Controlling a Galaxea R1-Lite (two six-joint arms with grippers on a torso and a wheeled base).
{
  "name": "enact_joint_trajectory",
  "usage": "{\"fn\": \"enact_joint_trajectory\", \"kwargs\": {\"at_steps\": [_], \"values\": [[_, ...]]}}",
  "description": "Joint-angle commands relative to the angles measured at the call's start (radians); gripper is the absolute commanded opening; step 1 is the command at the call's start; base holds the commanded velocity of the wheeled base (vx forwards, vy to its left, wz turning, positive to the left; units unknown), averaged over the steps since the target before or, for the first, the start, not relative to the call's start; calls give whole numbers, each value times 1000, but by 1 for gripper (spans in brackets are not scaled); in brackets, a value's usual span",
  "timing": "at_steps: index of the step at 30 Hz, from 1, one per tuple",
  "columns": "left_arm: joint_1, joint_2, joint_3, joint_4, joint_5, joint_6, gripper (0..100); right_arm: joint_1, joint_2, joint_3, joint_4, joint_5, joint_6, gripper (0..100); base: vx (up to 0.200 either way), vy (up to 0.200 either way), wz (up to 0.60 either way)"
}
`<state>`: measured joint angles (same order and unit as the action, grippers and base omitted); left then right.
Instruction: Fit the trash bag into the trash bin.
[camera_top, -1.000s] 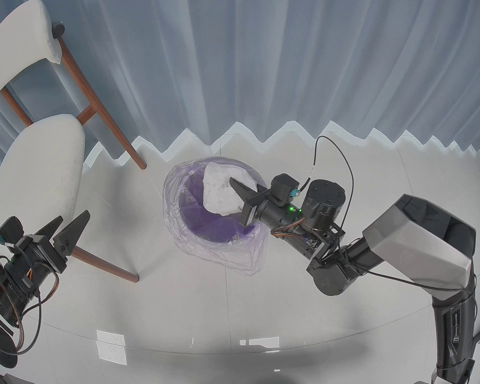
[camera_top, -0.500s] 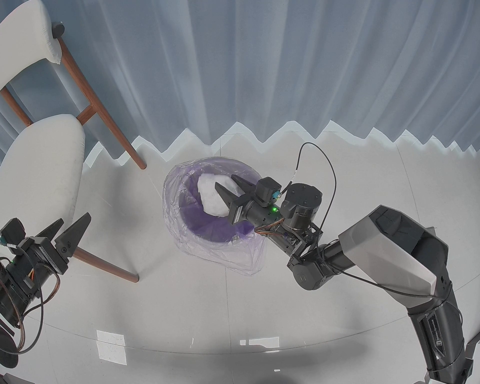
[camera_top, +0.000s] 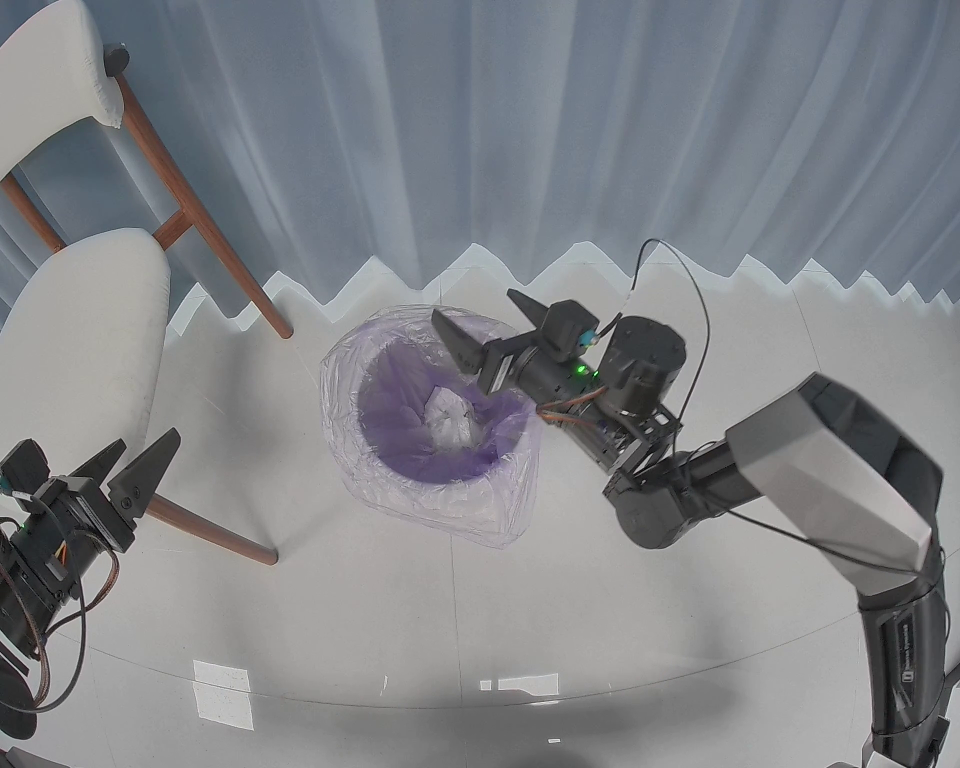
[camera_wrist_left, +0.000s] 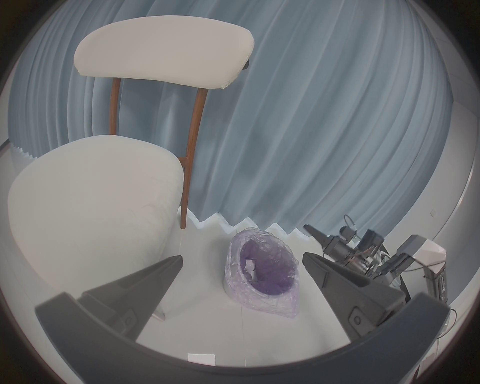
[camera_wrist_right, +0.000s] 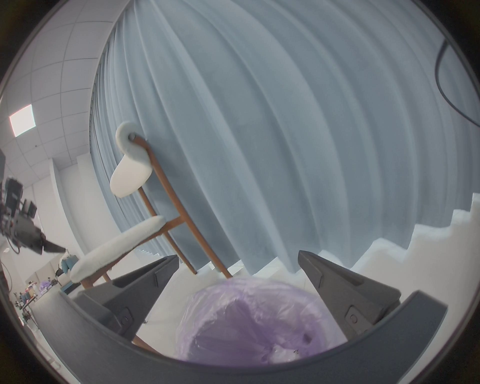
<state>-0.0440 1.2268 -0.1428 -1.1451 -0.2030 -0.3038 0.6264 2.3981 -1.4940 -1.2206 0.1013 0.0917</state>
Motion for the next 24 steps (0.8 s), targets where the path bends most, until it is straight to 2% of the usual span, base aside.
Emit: {"fn": "enact_joint_trajectory", "kwargs": {"at_steps": [1, 4, 6, 7, 8, 12, 13, 15, 16, 18, 23, 24], "values": [[-2, -56, 2, -1, -4, 0, 100, -66, -347, 239, 52, -8, 3, 100, 0, 0, 0], [1, -93, 8, 4, -1, 0, 100, -100, -528, 405, 113, -8, 3, 100, 0, 0, 0], [1, -138, 23, 4, 4, 0, 100, -142, -743, 606, 187, -6, 3, 100, 0, 0, 0], [1, -165, 34, 5, 4, 2, 100, -145, -755, 618, 191, -6, 3, 100, 0, 0, 0], [1, -185, 43, 5, 0, 2, 100, -183, -915, 756, 248, -5, 2, 100, 0, 0, 0], [1, -251, 94, 13, 4, 22, 100, -263, -1171, 917, 380, -9, -4, 100, 0, 0, 0], [1, -251, 94, 13, 4, 22, 100, -263, -1171, 917, 380, -9, -4, 100, 0, 0, 0], [-2, -322, 143, 47, 0, 45, 100, -330, -1361, 1022, 500, -12, -6, 100, 0, 0, 0], [-2, -322, 143, 47, 0, 45, 100, -330, -1361, 1022, 500, -12, -6, 100, 0, 0, 0], [-8, -475, 143, 214, -9, 45, 100, -392, -1570, 1166, 616, -23, -21, 100, 0, 0, 0], [-33, -780, 143, 553, -50, 69, 100, -444, -1890, 1422, 736, -69, -104, 100, 0, 0, 0], [-34, -886, 143, 676, -52, 94, 100, -453, -1989, 1483, 779, -83, -121, 100, 0, 0, 0]]}}
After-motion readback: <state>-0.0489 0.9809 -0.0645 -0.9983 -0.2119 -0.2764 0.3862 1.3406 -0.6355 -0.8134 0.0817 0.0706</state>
